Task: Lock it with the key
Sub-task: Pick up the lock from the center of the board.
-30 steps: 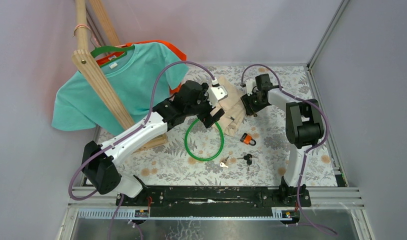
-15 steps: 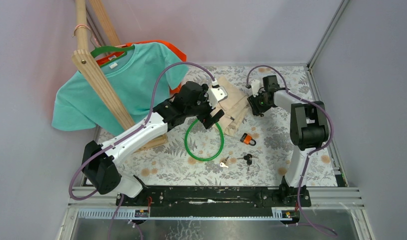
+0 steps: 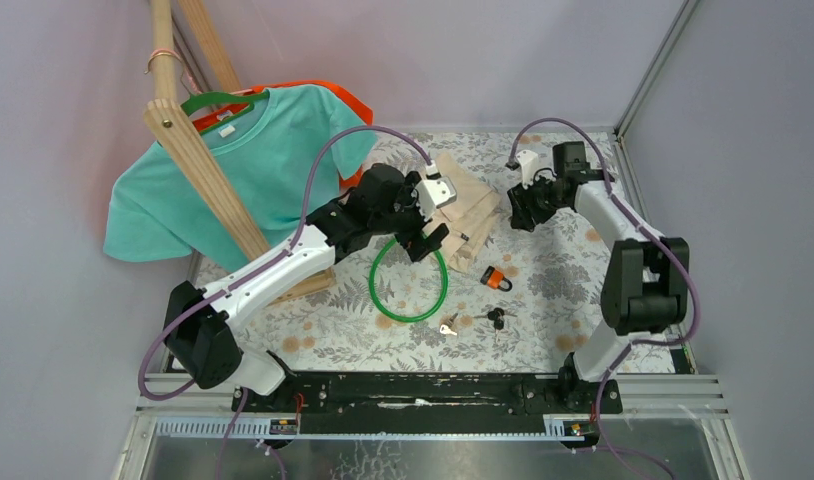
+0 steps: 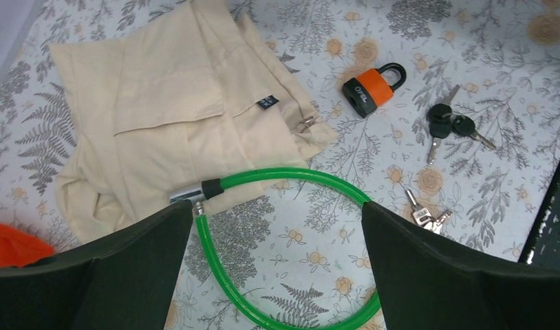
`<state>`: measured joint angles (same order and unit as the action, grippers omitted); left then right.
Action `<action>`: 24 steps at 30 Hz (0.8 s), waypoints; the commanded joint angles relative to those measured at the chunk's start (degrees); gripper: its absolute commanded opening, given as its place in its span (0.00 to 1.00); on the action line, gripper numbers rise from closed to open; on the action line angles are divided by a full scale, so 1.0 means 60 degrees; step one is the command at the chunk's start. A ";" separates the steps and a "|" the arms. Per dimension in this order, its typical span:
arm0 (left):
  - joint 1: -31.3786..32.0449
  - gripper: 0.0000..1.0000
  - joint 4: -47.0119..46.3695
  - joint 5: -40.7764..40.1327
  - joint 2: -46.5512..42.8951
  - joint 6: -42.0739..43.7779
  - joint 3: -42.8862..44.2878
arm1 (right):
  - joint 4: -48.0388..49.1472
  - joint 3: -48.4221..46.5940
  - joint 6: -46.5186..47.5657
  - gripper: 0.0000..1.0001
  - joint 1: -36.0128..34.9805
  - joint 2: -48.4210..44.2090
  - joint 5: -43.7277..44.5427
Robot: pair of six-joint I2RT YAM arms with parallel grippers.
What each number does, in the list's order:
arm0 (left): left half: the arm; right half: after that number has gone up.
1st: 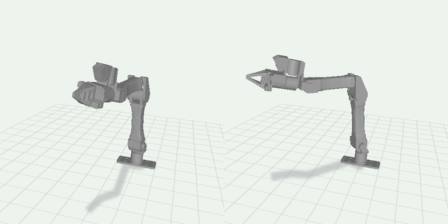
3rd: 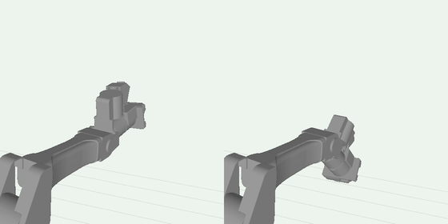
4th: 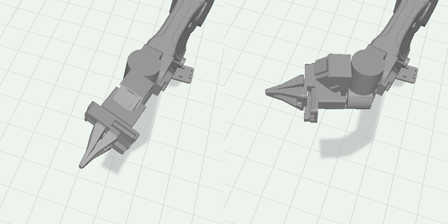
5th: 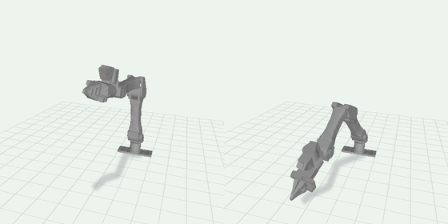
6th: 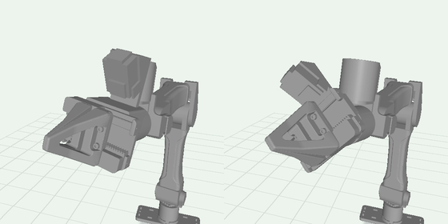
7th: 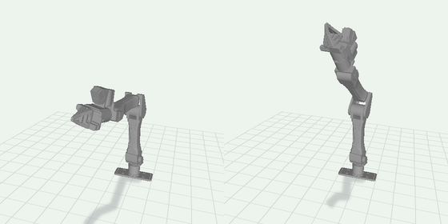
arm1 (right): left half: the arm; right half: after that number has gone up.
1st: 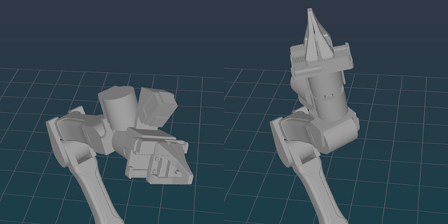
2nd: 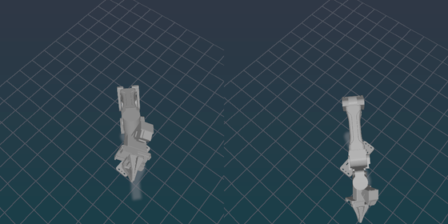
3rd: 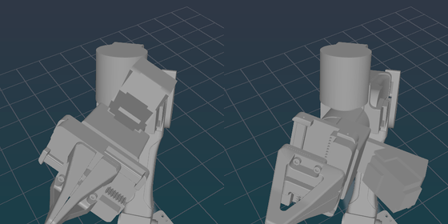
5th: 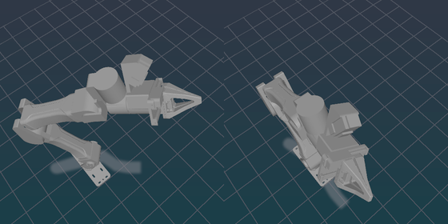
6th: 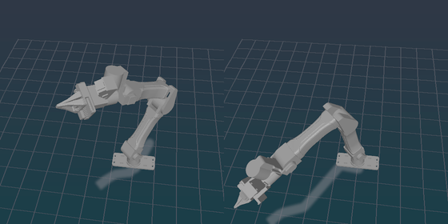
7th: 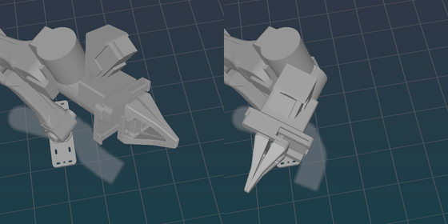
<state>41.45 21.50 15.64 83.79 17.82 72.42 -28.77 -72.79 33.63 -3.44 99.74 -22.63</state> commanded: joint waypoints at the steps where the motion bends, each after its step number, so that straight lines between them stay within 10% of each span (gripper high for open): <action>1: -0.0057 1.00 0.0141 0.0936 -0.0256 0.0345 0.0142 | -0.1424 -0.0459 0.0819 0.00 -0.0061 -0.1267 -0.2572; 8: -0.0434 0.99 0.0752 0.2098 -0.0289 0.0654 0.0477 | -0.3397 -0.0954 0.1648 0.00 -0.0317 -0.2120 -0.5569; 24: -0.0743 0.89 0.2277 0.4031 -0.0150 0.3287 0.1387 | -0.5369 -0.1769 0.2432 0.00 -0.2502 -0.2986 -0.6675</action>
<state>37.23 33.06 35.97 83.72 32.95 78.24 -57.17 -79.70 45.58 -17.65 83.94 -58.39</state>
